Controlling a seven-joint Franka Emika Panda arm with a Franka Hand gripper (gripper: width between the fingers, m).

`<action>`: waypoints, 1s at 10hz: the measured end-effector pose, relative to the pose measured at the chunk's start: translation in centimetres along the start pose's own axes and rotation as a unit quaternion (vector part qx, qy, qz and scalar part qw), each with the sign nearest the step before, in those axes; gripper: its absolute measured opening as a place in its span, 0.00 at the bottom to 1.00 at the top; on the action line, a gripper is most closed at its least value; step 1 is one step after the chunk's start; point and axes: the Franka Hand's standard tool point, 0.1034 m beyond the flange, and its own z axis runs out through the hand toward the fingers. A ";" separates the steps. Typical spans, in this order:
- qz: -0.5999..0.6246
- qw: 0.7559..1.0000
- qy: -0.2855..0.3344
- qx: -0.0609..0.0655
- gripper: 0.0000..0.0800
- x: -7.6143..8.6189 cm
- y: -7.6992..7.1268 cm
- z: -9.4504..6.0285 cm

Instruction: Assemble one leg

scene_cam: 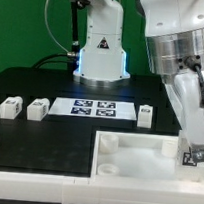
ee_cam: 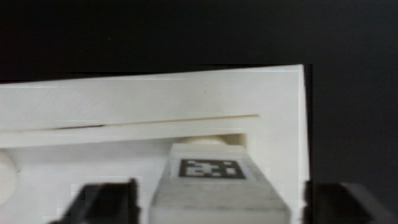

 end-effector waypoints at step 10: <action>-0.488 0.872 0.027 -0.031 0.81 0.3 0.7 0.3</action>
Offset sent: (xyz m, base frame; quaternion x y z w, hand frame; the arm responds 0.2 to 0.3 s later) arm -0.0149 -0.0135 -0.0059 0.0160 0.0153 -0.3062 0.9517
